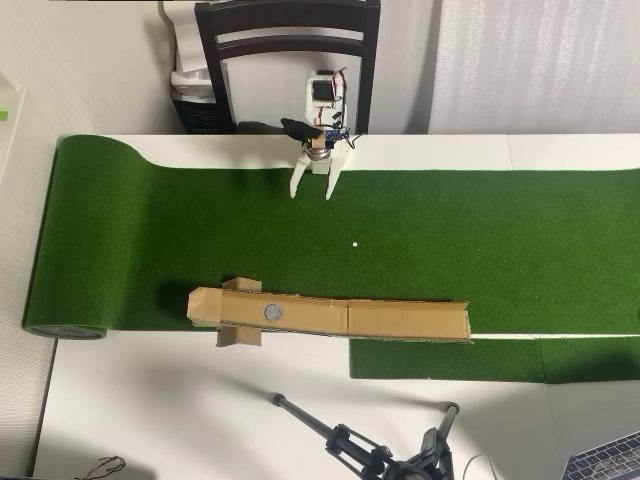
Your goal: Pick up the golf ball and place it on the gray mark at the back.
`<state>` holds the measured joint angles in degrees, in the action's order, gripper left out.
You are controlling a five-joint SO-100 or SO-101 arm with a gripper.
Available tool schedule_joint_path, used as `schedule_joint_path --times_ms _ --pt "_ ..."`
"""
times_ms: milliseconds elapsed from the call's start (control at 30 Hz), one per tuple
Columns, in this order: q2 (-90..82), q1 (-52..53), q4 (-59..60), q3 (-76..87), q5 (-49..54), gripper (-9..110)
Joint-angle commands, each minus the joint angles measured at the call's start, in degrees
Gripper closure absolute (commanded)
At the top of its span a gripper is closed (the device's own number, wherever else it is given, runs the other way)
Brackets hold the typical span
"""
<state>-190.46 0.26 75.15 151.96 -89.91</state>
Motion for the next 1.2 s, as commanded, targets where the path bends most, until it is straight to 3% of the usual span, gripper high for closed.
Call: schedule_joint_path --times_ms 0,467,1167 --pt "-7.03 0.26 -4.39 4.57 -0.35 68" --pt "-6.33 -0.79 -10.81 21.53 -2.46 68" --pt "-6.24 -8.96 -5.62 31.11 -8.17 69"
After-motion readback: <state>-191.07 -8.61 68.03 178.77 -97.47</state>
